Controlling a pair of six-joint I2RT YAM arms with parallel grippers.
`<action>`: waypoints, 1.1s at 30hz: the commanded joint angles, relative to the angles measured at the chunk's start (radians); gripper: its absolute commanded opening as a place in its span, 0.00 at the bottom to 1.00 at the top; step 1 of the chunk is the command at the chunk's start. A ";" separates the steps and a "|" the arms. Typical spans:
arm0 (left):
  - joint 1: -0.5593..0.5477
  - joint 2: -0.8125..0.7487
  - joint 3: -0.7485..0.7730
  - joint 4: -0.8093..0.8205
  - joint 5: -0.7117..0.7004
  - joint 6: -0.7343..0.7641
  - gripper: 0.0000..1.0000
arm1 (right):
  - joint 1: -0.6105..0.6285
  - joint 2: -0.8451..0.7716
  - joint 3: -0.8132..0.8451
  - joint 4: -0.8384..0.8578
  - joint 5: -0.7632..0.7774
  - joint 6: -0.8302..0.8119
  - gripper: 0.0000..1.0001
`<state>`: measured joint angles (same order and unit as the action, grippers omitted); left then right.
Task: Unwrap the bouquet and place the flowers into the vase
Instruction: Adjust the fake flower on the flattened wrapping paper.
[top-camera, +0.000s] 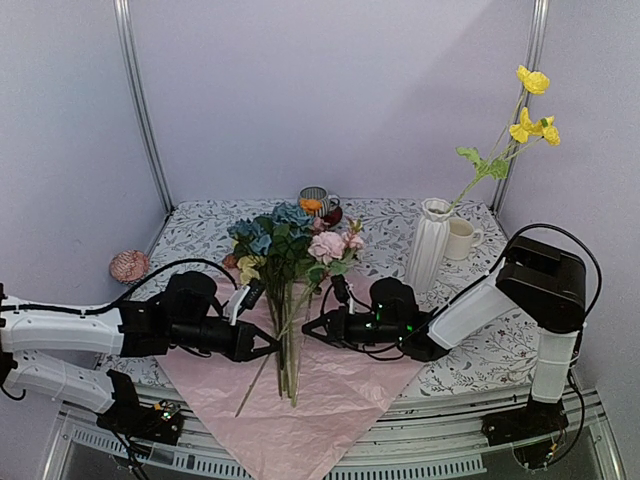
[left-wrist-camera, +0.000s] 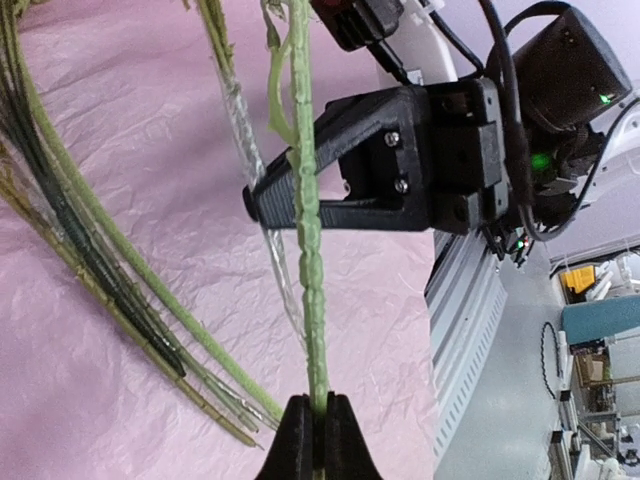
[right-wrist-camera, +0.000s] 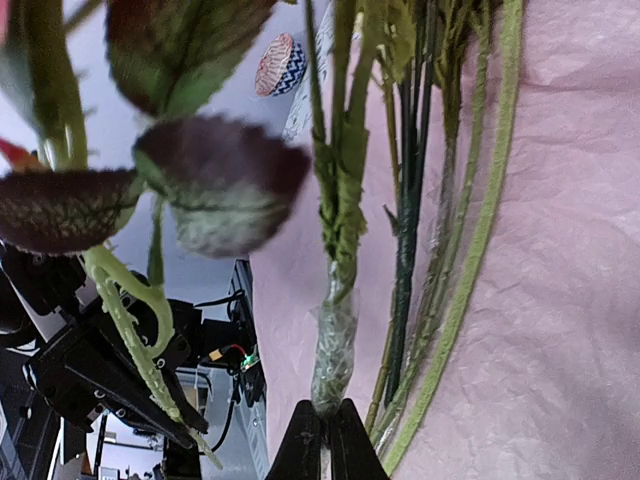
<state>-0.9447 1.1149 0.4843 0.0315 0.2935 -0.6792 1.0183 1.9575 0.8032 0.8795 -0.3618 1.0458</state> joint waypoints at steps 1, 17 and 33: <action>0.001 -0.055 -0.018 -0.070 -0.040 -0.011 0.00 | -0.024 0.002 -0.040 0.049 0.058 0.009 0.03; 0.001 -0.304 -0.018 0.025 -0.045 0.014 0.00 | -0.031 0.078 0.009 0.058 -0.005 0.014 0.06; 0.001 -0.419 -0.148 0.302 -0.185 -0.004 0.00 | 0.004 0.003 0.049 -0.101 0.058 -0.085 0.48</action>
<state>-0.9443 0.6945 0.3573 0.2050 0.1547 -0.6849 1.0187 2.0510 0.8825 0.8619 -0.3824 1.0225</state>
